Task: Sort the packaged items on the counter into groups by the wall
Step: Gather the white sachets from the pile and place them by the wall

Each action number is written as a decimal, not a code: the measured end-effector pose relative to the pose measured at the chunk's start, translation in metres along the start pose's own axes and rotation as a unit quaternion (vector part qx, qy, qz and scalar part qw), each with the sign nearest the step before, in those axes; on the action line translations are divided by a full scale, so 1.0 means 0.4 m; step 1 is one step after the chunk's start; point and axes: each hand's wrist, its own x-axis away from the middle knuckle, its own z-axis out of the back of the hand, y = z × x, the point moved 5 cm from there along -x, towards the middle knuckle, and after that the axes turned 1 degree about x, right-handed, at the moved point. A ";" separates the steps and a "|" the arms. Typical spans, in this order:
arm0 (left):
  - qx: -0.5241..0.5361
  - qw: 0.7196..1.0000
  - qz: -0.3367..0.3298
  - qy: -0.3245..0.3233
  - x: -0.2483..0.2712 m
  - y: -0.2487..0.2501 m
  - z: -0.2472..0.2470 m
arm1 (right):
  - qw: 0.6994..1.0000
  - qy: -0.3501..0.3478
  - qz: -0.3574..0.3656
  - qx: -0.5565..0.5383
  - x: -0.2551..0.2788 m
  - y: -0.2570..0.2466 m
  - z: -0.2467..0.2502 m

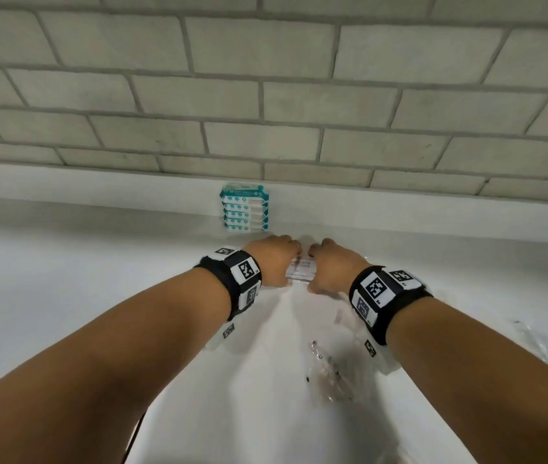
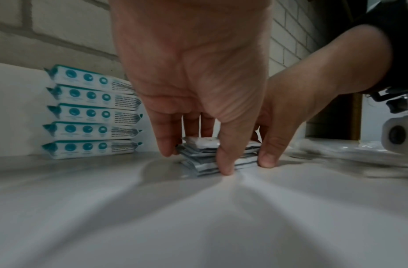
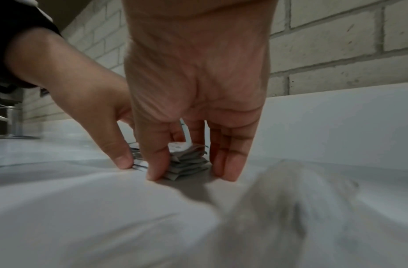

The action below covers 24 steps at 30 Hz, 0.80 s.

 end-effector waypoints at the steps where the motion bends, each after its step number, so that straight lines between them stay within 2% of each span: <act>1: -0.008 1.000 0.005 0.010 -0.018 -0.004 0.007 | 1.000 0.003 -0.006 -0.004 -0.016 0.011 0.009; 7: -0.065 0.993 0.060 0.080 -0.120 -0.030 0.049 | 0.998 0.048 -0.034 -0.032 -0.111 0.082 0.053; 11: -0.093 0.986 0.079 0.114 -0.166 -0.039 0.065 | 0.996 0.069 -0.009 -0.063 -0.161 0.111 0.068; 16: -0.078 0.982 0.144 0.090 -0.203 -0.056 0.056 | 0.993 0.066 -0.039 -0.085 -0.204 0.141 0.061; 24: -0.035 0.981 0.171 0.083 -0.214 -0.057 0.049 | 0.992 0.049 -0.062 -0.095 -0.209 0.144 0.053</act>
